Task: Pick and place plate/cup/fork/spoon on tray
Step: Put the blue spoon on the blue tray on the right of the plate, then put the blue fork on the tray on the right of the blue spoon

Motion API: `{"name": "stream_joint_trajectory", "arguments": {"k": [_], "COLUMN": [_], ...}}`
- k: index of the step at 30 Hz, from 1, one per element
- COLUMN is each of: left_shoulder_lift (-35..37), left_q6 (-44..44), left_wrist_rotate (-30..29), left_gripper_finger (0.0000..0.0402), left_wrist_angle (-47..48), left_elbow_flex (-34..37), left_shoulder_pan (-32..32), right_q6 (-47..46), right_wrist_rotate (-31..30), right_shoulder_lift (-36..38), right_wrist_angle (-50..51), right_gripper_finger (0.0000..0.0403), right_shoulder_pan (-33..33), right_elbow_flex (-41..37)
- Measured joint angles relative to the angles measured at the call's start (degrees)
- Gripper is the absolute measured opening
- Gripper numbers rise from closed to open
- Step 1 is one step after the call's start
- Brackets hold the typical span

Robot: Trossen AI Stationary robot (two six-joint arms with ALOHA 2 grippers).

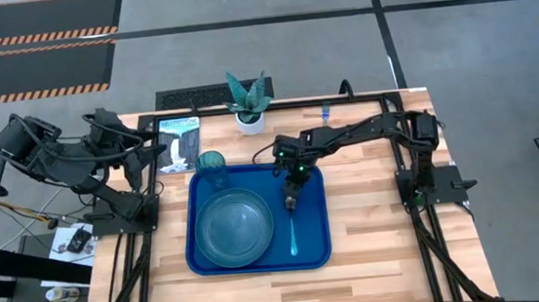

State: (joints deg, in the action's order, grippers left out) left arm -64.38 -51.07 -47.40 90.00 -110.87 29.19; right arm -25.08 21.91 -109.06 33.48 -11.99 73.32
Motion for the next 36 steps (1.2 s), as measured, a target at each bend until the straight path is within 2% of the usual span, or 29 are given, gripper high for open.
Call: {"name": "stream_joint_trajectory", "arguments": {"k": [6, 12, 16, 18, 20, 28, 36], "left_shoulder_lift": [0.00, 0.00, -0.02, -0.09, -0.13, -0.13, -0.13], "left_q6": [-0.02, -0.27, 0.22, 0.22, 0.24, 0.26, 0.93], "left_wrist_rotate": [0.00, 0.02, -0.02, -0.70, -1.31, -1.46, -1.49], "left_gripper_finger": [0.0212, 0.0212, 0.0212, 0.0212, 0.0212, 0.0212, 0.0212], "left_wrist_angle": [0.02, 0.02, 0.02, 0.02, 0.02, 0.02, 0.02], "left_elbow_flex": [0.00, 0.00, 0.00, 0.00, 0.00, 0.00, 0.02], "left_shoulder_pan": [0.00, -0.02, -0.02, -0.02, -0.02, -0.02, -0.02], "right_q6": [-0.04, 0.23, 2.96, 3.06, 2.70, -3.08, -5.23], "right_wrist_rotate": [-1.77, -3.66, -11.58, -16.81, -19.55, -21.69, -18.37], "right_shoulder_lift": [1.39, 9.06, 14.58, 15.98, 16.18, 6.98, -1.50], "right_wrist_angle": [0.42, 4.92, 10.70, 13.18, 13.42, 11.62, 10.81], "right_gripper_finger": [0.0090, 0.0119, 0.0146, 0.0161, 0.0176, 0.0221, 0.0216], "right_shoulder_pan": [-0.78, -6.77, -12.68, -15.96, -19.39, -29.42, -34.23], "right_elbow_flex": [0.00, 0.02, 0.09, 0.09, 0.09, 0.04, 0.02]}}
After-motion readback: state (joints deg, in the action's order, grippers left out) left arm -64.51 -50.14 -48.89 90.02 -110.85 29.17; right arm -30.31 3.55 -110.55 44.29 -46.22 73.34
